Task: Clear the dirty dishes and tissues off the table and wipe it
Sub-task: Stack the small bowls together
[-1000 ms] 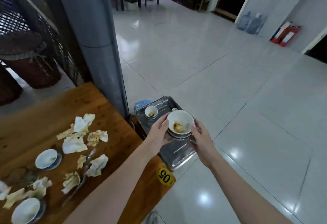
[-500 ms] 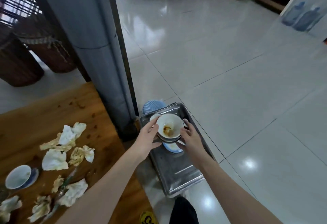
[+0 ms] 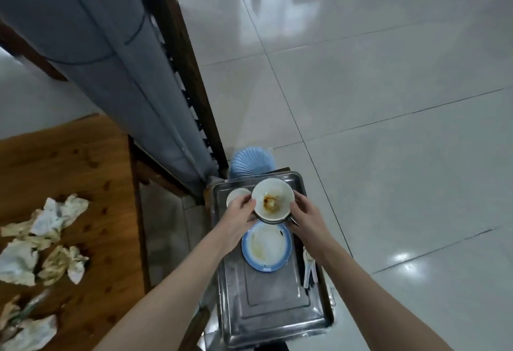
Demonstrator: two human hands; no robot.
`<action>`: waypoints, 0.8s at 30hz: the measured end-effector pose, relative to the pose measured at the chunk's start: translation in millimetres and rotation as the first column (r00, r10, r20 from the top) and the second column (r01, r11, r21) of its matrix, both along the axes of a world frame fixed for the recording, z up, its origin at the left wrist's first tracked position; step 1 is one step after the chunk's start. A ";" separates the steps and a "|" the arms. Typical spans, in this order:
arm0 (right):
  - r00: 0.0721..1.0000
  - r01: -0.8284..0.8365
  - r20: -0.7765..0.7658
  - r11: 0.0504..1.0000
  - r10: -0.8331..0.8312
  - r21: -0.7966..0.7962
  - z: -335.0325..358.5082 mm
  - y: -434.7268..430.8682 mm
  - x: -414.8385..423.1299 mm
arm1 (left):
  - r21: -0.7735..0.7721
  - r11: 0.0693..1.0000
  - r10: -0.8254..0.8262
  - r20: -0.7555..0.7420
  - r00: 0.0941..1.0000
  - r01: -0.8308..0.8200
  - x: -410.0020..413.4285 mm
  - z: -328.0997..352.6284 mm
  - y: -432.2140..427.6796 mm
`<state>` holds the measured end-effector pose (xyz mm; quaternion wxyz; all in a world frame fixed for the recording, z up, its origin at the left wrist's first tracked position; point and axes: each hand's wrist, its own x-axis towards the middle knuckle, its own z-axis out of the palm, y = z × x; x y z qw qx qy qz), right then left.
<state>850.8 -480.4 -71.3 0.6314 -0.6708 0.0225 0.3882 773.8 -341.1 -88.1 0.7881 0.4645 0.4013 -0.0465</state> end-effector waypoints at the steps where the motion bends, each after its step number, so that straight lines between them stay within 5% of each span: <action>1: 1.000 -0.005 -0.004 1.000 0.005 0.004 -8.2 -0.5 8.6 | 0.001 1.000 0.007 -0.001 1.000 -0.007 8.6 -8.5 -1.3; 24: 0.968 -0.046 -0.249 0.989 0.009 -0.141 -220.2 1.0 84.6 | 0.089 0.996 -0.006 -0.228 0.974 0.027 77.0 -209.8 -13.6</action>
